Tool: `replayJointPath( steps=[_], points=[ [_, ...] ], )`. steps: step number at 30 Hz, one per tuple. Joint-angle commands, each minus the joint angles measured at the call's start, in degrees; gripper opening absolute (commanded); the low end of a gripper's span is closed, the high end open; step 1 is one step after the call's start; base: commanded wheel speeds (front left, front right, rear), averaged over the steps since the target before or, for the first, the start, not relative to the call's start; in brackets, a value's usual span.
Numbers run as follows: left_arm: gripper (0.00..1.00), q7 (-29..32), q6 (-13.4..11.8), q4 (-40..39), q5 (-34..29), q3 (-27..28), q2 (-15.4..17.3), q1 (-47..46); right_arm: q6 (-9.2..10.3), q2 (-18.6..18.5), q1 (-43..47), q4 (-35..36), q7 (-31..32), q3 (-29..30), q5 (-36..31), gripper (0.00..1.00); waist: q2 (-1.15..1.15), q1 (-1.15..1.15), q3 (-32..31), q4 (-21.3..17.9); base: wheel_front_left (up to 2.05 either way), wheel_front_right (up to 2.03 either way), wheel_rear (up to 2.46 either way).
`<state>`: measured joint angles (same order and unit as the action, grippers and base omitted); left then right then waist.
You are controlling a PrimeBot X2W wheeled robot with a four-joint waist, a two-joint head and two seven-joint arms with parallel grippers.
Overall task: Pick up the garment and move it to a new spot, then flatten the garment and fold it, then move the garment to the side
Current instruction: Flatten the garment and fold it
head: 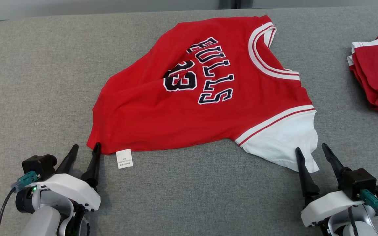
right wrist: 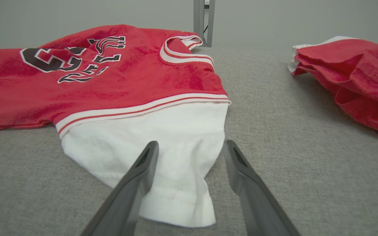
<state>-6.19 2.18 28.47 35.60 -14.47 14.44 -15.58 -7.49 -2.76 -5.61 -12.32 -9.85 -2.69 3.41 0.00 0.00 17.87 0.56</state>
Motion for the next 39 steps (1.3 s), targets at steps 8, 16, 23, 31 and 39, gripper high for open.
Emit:
replayJointPath(
  steps=[8, 16, 23, 31, 39],
  points=[
    [1.0, 0.2, 1.7, 3.5, 0.9, -1.1, -0.4, -2.5, -0.01, -0.3, -0.5, -1.0, 2.8, 0.9, 0.3, 1.0, 0.0, 0.0, 1.5, 0.5, 0.0, 0.0, 0.0],
    [0.67, 1.6, 3.7, 5.0, 1.3, -3.6, -0.4, -2.8, -0.01, -0.3, 0.3, -1.4, 4.1, 0.6, 1.2, 1.0, 0.0, 0.0, 2.2, 0.6, 0.0, 0.0, 0.0],
    [0.24, 2.2, 4.7, 3.7, 1.3, -6.1, -0.3, -2.3, -0.01, -0.3, 0.7, -1.8, 4.7, 0.3, 1.7, 1.0, 0.0, 0.0, 2.2, 0.6, 0.0, 0.0, 0.0],
    [0.0, 2.8, 5.1, 1.6, 1.8, -8.2, 0.0, -1.7, -0.01, -0.2, 0.5, -2.2, 5.6, -1.0, 2.8, 0.0, 0.0, 0.0, 1.9, 0.7, 0.0, 0.0, 0.0],
    [0.0, 1.9, 2.9, -8.6, 4.2, -4.5, 3.4, 2.1, -0.01, -0.3, -0.4, 2.0, 3.4, 0.0, 7.8, 0.0, 0.0, 0.0, -0.2, -0.3, 0.0, 0.0, 0.0]
  ],
)
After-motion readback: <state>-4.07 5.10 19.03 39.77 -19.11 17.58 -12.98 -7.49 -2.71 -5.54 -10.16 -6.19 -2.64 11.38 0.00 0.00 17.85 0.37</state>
